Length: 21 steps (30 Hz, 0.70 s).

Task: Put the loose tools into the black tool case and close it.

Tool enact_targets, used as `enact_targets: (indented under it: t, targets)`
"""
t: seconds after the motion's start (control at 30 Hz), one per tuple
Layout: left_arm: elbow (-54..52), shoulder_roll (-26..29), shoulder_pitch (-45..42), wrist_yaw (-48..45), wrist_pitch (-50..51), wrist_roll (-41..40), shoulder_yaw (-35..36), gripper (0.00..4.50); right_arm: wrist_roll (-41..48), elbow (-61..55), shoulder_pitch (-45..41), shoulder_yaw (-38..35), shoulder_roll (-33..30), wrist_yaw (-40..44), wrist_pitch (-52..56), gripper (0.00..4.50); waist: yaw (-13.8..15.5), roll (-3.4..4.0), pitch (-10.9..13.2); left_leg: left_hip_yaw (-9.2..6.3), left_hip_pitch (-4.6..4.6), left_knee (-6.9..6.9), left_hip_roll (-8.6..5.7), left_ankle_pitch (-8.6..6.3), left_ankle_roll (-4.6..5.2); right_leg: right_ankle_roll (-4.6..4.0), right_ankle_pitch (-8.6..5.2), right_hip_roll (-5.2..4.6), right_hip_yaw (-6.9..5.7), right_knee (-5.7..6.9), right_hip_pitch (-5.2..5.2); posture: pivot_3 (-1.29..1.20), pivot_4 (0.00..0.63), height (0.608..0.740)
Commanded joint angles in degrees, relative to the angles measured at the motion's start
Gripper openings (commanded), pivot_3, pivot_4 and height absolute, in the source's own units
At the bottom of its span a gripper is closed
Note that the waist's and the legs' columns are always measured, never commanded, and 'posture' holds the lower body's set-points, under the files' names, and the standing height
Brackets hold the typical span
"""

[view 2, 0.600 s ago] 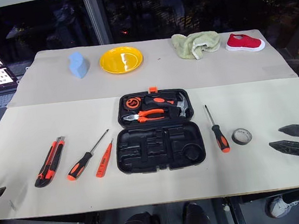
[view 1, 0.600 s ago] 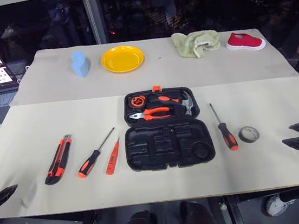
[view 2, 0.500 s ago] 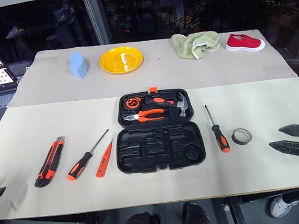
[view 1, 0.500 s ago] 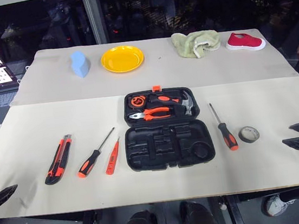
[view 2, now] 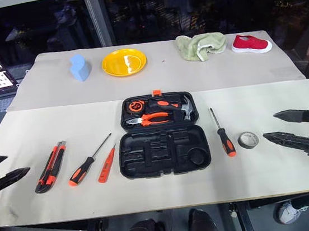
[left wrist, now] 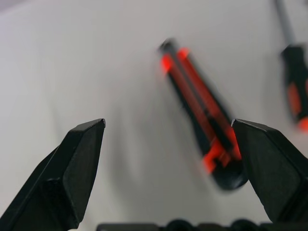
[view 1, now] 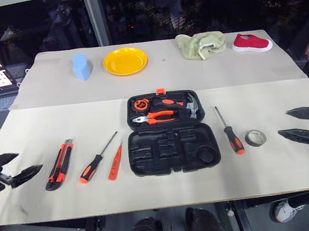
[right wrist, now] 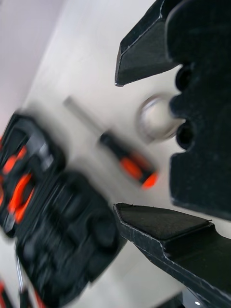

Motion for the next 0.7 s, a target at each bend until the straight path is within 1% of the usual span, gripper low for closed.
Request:
enact_targets:
  t: [0.03,0.13,0.2,0.33,0.43,0.53,0.63,0.7]
  targets:
    - [-10.03,4.57,-4.31,2.07,12.84,-5.56,-5.5,4.5,7.23,-14.95,0.6,0.2,1.35,-2.45,4.41,4.49,-0.02,0.0,0.0,0.0,-0.01,0.0,0.0,0.02,-0.04,0.0,0.0,0.01,0.0,0.01,-0.01,0.0,0.15,0.74]
    - [-13.48,6.0,-9.68,5.87,19.96,-6.93,-11.89,4.5,9.86,-23.88,-0.19,3.29,3.48,-6.18,5.0,4.49,-0.02,0.0,0.0,-0.02,-0.02,0.0,0.0,0.06,-0.1,0.0,0.0,0.06,0.01,0.01,-0.01,0.0,0.15,0.74]
    - [-13.9,5.59,-13.84,8.11,23.86,-7.61,-15.47,4.5,11.35,-28.05,-1.97,6.12,4.73,-9.69,5.85,4.49,-0.14,-0.03,0.02,-0.01,0.01,0.0,0.0,0.07,-0.13,0.0,0.0,0.1,0.02,0.02,0.01,0.0,0.15,0.74]
    - [-15.05,6.25,-17.89,9.51,24.6,-6.43,-22.92,4.5,13.75,-34.94,-4.82,12.25,6.81,-13.77,6.29,4.49,-0.12,-0.07,0.04,-0.01,0.02,0.0,0.0,0.15,-0.25,-0.02,0.02,0.14,0.04,0.04,-0.02,0.0,0.15,0.74]
    - [-15.62,6.12,-20.56,9.45,27.92,-7.92,-27.25,4.5,14.93,-37.07,-7.17,15.88,8.22,-16.56,6.58,4.49,-0.08,-0.12,0.07,-0.02,0.0,0.01,0.0,0.16,-0.27,-0.04,0.02,0.14,0.02,0.05,-0.02,0.0,0.15,0.74]
    - [-14.73,6.84,-21.91,11.44,24.57,-3.14,-33.57,4.5,15.08,-37.84,-9.33,18.95,9.41,-18.97,6.61,4.49,-0.08,-0.16,0.08,-0.02,0.03,0.01,-0.01,0.16,-0.27,-0.04,0.02,0.14,0.03,0.02,0.02,0.0,0.15,0.74]
    - [-12.54,4.68,-25.82,12.4,26.06,-2.35,-37.89,4.5,15.68,-38.55,-10.92,21.76,10.71,-21.23,6.66,4.49,0.17,-0.26,0.11,-0.03,0.01,0.02,-0.01,0.18,-0.28,-0.05,0.03,0.14,0.01,0.03,0.01,0.0,0.15,0.74]
    - [-11.26,4.48,-27.97,12.13,25.71,-0.66,-41.93,4.5,15.18,-39.1,-11.78,24.11,11.9,-22.82,6.5,4.49,0.35,-0.31,0.1,-0.05,-0.01,0.02,-0.01,0.2,-0.31,-0.06,0.04,0.15,0.0,0.03,-0.01,0.0,0.15,0.74]
